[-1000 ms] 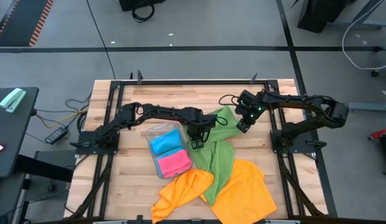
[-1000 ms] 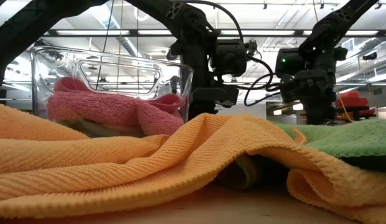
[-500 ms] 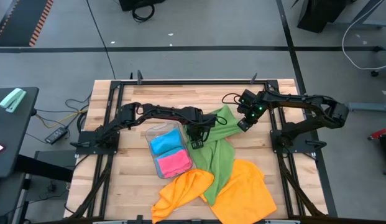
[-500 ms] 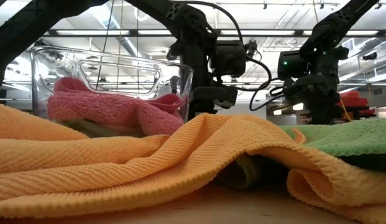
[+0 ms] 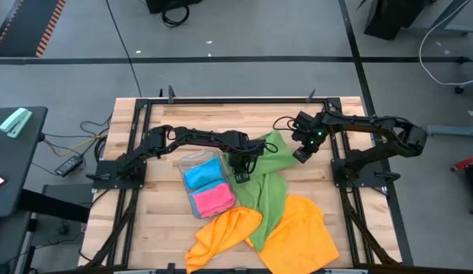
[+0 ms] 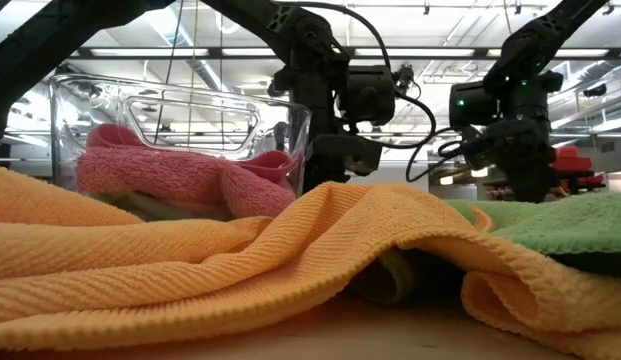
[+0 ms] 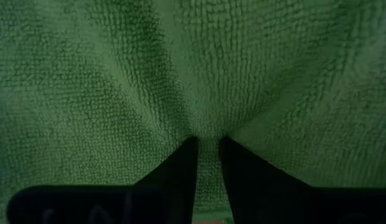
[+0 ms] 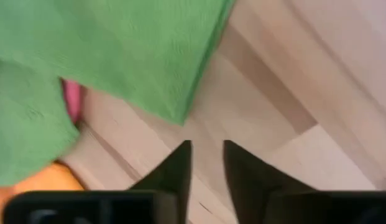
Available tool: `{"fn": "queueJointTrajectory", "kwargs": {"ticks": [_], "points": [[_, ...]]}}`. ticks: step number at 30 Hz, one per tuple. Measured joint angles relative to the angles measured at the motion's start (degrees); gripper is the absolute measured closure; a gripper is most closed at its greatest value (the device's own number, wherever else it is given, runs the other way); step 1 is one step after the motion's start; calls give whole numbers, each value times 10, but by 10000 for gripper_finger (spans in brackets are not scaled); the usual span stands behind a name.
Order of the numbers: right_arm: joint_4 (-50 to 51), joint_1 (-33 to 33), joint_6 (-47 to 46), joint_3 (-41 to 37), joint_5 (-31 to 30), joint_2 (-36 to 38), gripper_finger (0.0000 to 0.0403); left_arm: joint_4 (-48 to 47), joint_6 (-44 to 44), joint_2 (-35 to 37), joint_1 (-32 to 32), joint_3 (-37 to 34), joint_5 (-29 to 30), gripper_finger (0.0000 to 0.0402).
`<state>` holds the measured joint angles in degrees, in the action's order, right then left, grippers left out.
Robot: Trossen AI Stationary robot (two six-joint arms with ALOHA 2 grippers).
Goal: Fold microfiber towels
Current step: Fold the top green towel
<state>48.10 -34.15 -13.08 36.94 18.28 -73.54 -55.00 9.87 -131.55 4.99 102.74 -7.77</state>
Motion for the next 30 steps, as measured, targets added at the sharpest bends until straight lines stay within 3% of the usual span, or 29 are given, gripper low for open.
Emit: {"fn": "queueJointTrajectory", "kwargs": {"ticks": [5, 9, 14, 20, 28, 30], "points": [[-1, -13, -27, 24, 0, 0, 222, 0, 0, 0, 0, 0, -1, 325], [-39, -25, -14, 50, 0, 0, 187, 0, 0, 2, 0, 0, -1, 322], [-160, -57, -9, 55, 26, -11, 191, 5, 9, 5, -1, -1, -3, 320], [-194, -81, -2, 55, 46, -39, 210, 2, 17, 8, -2, -1, -4, 323], [-215, 0, 14, 55, 57, -39, 230, 14, 28, 36, 6, -1, -4, 315], [-217, 29, 24, 55, 36, -39, 234, 10, 30, 36, 9, -1, -2, 315]]}}
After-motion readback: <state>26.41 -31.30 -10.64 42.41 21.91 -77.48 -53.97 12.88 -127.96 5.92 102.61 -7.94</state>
